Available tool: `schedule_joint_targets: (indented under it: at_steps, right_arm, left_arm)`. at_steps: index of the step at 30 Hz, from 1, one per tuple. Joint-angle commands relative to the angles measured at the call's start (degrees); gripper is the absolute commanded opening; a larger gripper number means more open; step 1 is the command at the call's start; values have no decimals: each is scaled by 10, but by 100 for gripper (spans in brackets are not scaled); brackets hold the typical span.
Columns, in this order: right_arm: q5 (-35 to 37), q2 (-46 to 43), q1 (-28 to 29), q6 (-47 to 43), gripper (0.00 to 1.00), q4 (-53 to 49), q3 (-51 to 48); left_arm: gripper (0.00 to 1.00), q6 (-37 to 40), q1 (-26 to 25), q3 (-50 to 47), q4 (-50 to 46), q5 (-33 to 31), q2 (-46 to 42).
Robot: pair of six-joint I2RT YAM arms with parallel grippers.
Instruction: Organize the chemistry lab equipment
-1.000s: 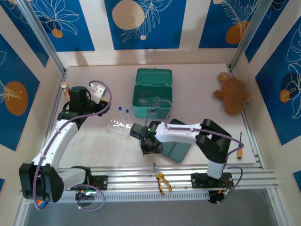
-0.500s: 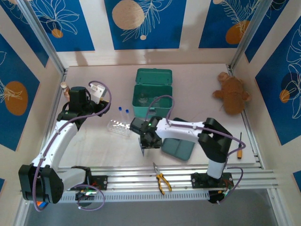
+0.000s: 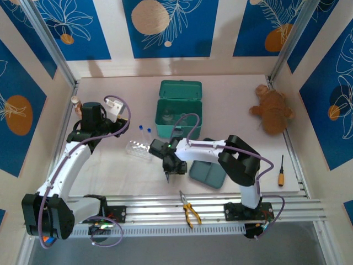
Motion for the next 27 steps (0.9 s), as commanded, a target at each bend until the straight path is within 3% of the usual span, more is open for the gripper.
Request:
schedule_joint_targets:
  at_steps: [1, 16, 21, 27]
  right_arm:
    - [14, -1, -6, 18, 34, -19, -13]
    - [29, 20, -8, 10, 17, 25, -41]
    - [68, -46, 1, 8, 16, 90, -103]
    - [156, -167, 28, -33, 18, 147, -161]
  left_arm:
    - [47, -5, 6, -4, 2, 5, -7]
    - [47, -14, 12, 10, -13, -9, 2]
    - [48, -20, 19, 31, -36, -6, 12]
    - [50, -15, 19, 104, -138, 7, 48]
